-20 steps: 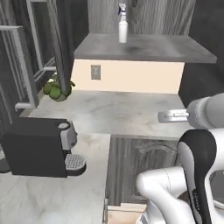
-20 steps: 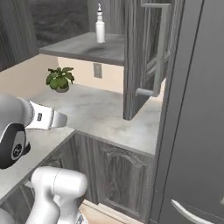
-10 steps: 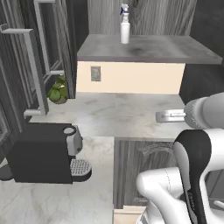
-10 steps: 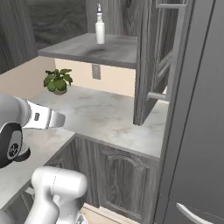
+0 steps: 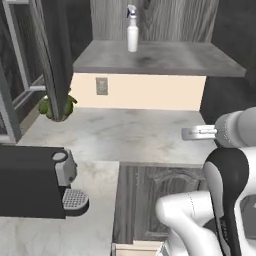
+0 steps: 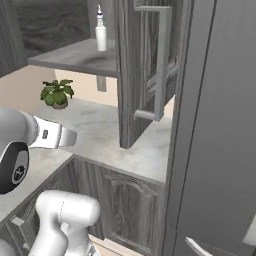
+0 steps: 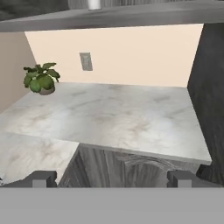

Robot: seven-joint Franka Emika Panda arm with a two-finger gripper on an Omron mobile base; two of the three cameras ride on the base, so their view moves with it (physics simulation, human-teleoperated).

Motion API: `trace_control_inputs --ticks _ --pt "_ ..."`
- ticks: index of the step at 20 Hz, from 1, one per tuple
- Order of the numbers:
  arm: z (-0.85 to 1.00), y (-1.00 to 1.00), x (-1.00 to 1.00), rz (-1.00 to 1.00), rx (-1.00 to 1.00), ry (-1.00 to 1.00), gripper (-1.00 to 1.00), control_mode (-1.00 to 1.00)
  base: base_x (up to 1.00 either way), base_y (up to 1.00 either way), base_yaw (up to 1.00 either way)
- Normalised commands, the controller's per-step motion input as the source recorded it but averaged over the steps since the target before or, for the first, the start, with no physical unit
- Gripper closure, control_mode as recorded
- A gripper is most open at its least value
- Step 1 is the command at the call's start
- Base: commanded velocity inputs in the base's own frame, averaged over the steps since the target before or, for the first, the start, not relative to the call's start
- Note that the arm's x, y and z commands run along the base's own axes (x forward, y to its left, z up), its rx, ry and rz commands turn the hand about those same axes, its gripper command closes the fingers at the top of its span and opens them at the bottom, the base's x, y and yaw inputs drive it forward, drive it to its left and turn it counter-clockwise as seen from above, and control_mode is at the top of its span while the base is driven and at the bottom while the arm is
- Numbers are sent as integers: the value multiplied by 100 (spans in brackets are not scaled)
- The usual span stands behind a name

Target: Move the cutting board and knife to the sink. Then move spray from the cabinet to the counter.

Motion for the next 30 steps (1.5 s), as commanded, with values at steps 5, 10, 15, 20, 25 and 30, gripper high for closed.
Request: trace_control_inputs --ticks 5,10,15,20,25,30 --pt "0 0 0 0 0 0 -100 100 97 27 0" --pt "0 0 0 0 0 0 -100 100 100 0 0" --pt "0 0 0 0 0 0 -100 100 100 -4 -14" --pt "0 0 0 0 0 0 -100 100 100 -12 -15" --pt "0 0 0 0 0 0 -100 100 70 0 1" --pt "0 0 0 0 0 0 -100 100 0 0 27"
